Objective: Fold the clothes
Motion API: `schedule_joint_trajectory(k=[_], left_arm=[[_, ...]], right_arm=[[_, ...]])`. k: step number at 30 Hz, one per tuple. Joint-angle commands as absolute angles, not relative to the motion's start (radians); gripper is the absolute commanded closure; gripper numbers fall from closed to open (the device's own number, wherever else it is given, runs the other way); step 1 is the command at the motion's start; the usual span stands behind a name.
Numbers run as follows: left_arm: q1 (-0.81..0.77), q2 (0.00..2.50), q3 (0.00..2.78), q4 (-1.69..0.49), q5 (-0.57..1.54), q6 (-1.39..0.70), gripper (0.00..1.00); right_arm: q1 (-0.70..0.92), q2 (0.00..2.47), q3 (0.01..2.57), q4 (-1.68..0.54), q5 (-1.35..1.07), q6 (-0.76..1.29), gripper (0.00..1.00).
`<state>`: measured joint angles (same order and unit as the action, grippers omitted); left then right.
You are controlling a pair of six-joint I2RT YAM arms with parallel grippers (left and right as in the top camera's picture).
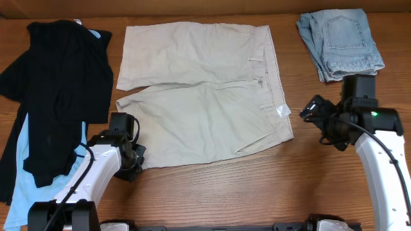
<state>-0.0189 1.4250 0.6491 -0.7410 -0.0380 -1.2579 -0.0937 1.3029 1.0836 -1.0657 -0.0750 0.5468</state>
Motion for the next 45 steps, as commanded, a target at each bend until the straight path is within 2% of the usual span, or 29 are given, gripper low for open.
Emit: schedule_joint_trajectory(k=[1, 5, 11, 17, 24, 33, 45], left_arm=[[-0.014, 1.419, 0.636, -0.754, -0.047, -1.225, 0.96], [-0.013, 1.418, 0.638, -0.759, -0.044, -1.151, 0.96], [-0.010, 1.417, 0.710, -0.789, 0.020, -0.919, 0.96], [-0.006, 1.417, 0.862, -0.929, -0.013, -0.813, 0.96], [-0.006, 1.417, 0.944, -1.024, -0.100, -0.807, 0.96], [-0.006, 1.417, 0.944, -1.024, -0.096, -0.807, 0.96], [-0.006, 1.417, 0.944, -1.009, -0.096, -0.807, 0.96]], right_arm=[[-0.062, 1.307, 1.053, -1.050, -0.068, 0.555, 0.00], [-0.054, 1.317, 1.046, -1.052, -0.068, 0.554, 0.00], [-0.054, 1.338, 1.046, -1.067, -0.072, 0.555, 0.02], [-0.039, 1.367, 1.040, -1.056, -0.072, 0.555, 0.12], [0.041, 1.431, 0.979, -0.995, -0.081, 0.598, 0.27], [0.129, 1.520, 0.845, -0.780, -0.078, 0.660, 0.29], [0.129, 1.586, 0.797, -0.636, -0.060, 0.706, 0.52]])
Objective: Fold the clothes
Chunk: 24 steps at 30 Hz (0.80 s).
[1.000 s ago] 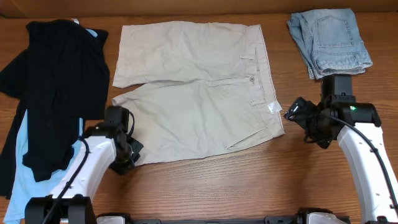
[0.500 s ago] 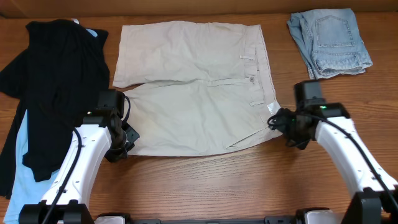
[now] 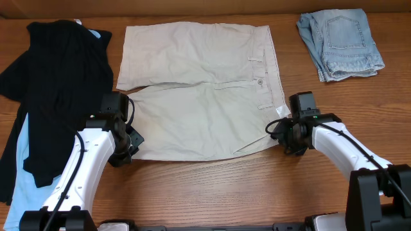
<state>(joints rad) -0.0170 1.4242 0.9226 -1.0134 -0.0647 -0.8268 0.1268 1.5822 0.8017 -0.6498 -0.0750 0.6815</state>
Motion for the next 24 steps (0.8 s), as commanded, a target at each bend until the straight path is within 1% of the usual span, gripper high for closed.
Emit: schedule_joint_trajectory(k=[1, 2, 8, 9, 10, 12, 13, 18, 22, 24], left_arm=[[-0.006, 1.417, 0.944, -1.009, -0.096, -0.807, 0.96], [-0.006, 1.417, 0.944, -1.009, -0.096, -0.807, 0.96], [-0.006, 1.417, 0.945, -0.986, -0.104, -0.762, 0.96], [-0.006, 1.417, 0.945, -0.984, -0.104, -0.762, 0.96], [-0.006, 1.417, 0.945, -0.982, -0.103, -0.762, 0.96], [-0.006, 1.417, 0.945, -0.981, -0.104, -0.762, 0.96], [-0.006, 1.417, 0.945, -0.981, -0.104, -0.761, 0.96], [-0.006, 1.417, 0.963, -0.981, -0.103, -0.728, 0.96], [-0.006, 1.417, 1.069, -1.055, -0.097, -0.673, 0.96], [-0.006, 1.417, 1.145, -1.114, -0.089, -0.659, 0.96]], right_arm=[[0.129, 1.586, 0.797, -0.632, -0.060, 0.712, 0.56], [0.129, 1.586, 0.797, -0.628, -0.060, 0.712, 0.59], [0.129, 1.586, 0.797, -0.627, -0.033, 0.710, 0.63], [0.129, 1.586, 0.797, -0.628, -0.026, 0.711, 0.66], [0.129, 1.586, 0.797, -0.629, -0.025, 0.711, 0.73], [0.129, 1.586, 0.797, -0.629, -0.020, 0.711, 0.93], [0.129, 1.586, 0.797, -0.629, -0.019, 0.711, 0.96], [0.122, 1.583, 0.809, -0.639, -0.012, 0.712, 0.96], [0.081, 1.540, 0.889, -0.772, -0.019, 0.703, 0.96], [0.046, 1.495, 0.952, -0.855, -0.025, 0.660, 0.96]])
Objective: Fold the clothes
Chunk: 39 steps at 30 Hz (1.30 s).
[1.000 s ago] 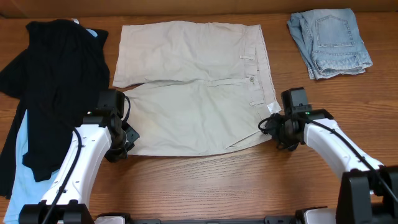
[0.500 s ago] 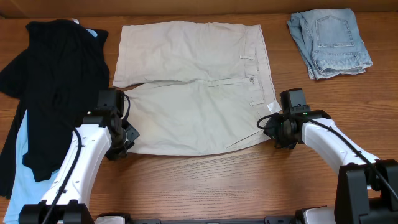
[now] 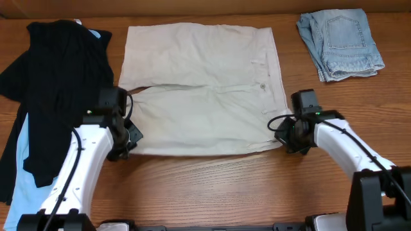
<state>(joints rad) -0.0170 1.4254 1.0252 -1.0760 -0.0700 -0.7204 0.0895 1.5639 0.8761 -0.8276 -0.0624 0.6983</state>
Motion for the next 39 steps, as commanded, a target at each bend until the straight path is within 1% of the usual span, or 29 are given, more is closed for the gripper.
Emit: schedule_joint_trajectory(k=[1, 7, 12, 16, 22, 30, 39], left_arm=[[-0.006, 1.417, 1.211, -1.163, -0.074, -0.646, 0.96], [-0.007, 1.417, 1.422, -1.323, -0.051, -0.622, 0.96], [-0.007, 1.417, 1.523, -1.405, -0.051, -0.580, 0.96], [-0.007, 1.417, 1.530, -1.443, -0.053, -0.551, 0.96], [-0.007, 1.417, 1.530, -1.489, -0.055, -0.534, 0.96], [-0.014, 1.391, 1.528, -1.555, -0.060, -0.535, 0.96], [-0.017, 1.344, 1.493, -1.598, -0.088, -0.593, 0.96]], right_arm=[[0.022, 1.459, 1.002, -0.913, -0.031, 0.613, 0.96], [-0.047, 1.332, 1.170, -1.110, -0.031, 0.522, 0.96], [-0.055, 1.245, 1.198, -1.171, -0.088, 0.524, 0.96], [-0.052, 1.221, 1.198, -1.238, -0.105, 0.561, 0.96], [-0.052, 1.186, 1.197, -1.338, -0.105, 0.561, 0.96], [-0.052, 1.079, 1.197, -1.498, -0.044, 0.577, 0.96], [-0.052, 1.026, 1.185, -1.582, -0.034, 0.580, 0.96]])
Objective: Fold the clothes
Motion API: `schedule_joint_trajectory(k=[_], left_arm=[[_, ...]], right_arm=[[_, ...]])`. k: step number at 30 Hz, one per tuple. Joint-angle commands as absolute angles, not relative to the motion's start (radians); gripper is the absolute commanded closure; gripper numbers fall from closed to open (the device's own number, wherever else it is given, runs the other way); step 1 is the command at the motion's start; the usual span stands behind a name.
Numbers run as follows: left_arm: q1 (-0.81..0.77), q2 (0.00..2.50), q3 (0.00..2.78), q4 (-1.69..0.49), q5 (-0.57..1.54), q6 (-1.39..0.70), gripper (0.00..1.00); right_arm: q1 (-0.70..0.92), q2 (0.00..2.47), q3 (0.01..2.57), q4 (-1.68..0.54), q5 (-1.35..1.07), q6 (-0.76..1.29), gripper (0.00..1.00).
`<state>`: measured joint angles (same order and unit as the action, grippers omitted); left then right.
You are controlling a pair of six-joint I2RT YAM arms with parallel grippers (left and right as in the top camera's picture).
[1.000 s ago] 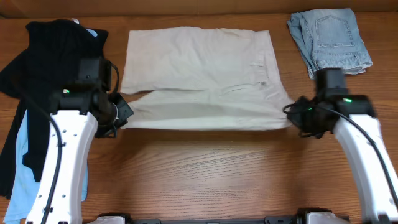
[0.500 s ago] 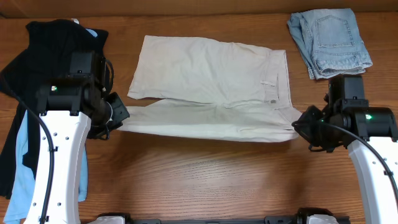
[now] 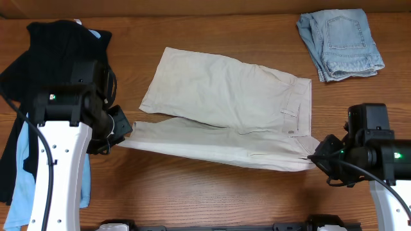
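Note:
In the overhead view, khaki shorts [image 3: 225, 102] lie skewed across the middle of the table, waistband to the right. Their near edge is pulled taut between my two grippers. At the left end, my left gripper [image 3: 122, 131] is shut on the hem corner of the near leg. My right gripper [image 3: 317, 158] is shut on the near waistband corner at the right. Both arms look large, raised toward the camera. The fingertips themselves are partly hidden by cloth.
A black garment [image 3: 58, 58] lies over a light-blue one [image 3: 19, 160] in a pile at the far left, partly under my left arm. Folded denim shorts [image 3: 340, 42] sit at the back right corner. Wooden table [image 3: 212, 192].
Both arms have risen with the near edge of the shorts held between them. The shorts have shifted right and toward me and now lie skewed, the near edge stretched into a narrow band.
The shorts first lay flat and spread, my grippers just off their near corners. Then both grippers were at those corners, and then the shorts looked smoother and squarer. Now the near edge is held up and taut, the rest dragged askew.

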<state>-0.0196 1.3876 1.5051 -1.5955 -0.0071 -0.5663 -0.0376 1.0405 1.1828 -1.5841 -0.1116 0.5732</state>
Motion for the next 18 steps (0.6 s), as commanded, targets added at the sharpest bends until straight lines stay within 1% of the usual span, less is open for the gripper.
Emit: schedule_joint_trajectory(k=[1, 5, 13, 18], left_arm=[[-0.017, 1.338, 1.485, -1.592, -0.102, -0.604, 0.96], [-0.017, 1.330, 1.451, -1.475, -0.144, -0.613, 0.96], [-0.022, 1.358, 1.291, -0.949, -0.149, -0.613, 0.96], [-0.022, 1.417, 1.215, -0.695, -0.140, -0.613, 0.96]], right_arm=[[-0.052, 1.026, 1.179, -1.573, -0.030, 0.580, 0.96], [-0.052, 1.036, 1.147, -1.452, -0.020, 0.580, 0.96], [-0.052, 1.129, 1.129, -1.143, 0.022, 0.579, 0.93], [-0.052, 1.248, 1.129, -1.015, 0.025, 0.575, 0.93]])
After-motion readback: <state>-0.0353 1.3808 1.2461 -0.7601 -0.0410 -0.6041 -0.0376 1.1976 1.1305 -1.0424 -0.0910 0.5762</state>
